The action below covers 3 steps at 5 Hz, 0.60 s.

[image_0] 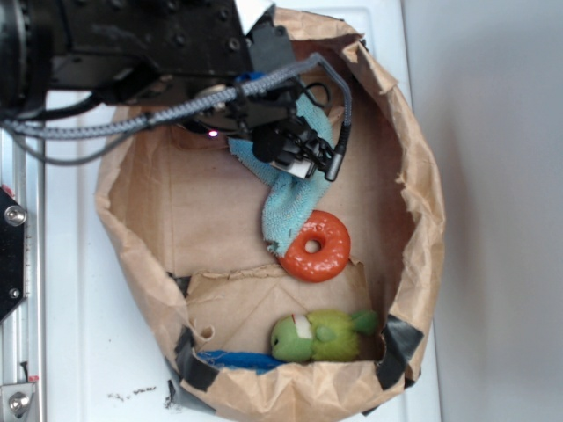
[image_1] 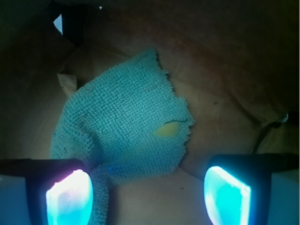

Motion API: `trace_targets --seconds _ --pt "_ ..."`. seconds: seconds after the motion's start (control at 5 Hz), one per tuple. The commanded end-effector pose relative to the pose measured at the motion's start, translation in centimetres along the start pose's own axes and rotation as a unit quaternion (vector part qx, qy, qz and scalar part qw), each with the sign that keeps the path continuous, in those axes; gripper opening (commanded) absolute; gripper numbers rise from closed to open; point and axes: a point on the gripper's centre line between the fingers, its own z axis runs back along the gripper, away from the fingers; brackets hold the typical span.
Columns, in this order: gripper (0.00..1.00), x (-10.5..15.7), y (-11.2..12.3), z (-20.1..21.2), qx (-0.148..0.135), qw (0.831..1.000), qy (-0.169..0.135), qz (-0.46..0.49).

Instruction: Grab the blue cloth.

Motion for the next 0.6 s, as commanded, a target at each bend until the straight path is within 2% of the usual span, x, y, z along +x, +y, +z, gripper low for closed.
trace_targets --seconds 0.0,0.2,0.4 --pt "1.00 0.52 0.08 1.72 -0.036 0.999 -0.009 -0.003" --pt "1.00 0.58 -0.08 1.42 -0.031 0.999 -0.014 -0.006" --pt "1.00 0.40 -0.12 2.42 -0.019 0.999 0.005 -0.026"
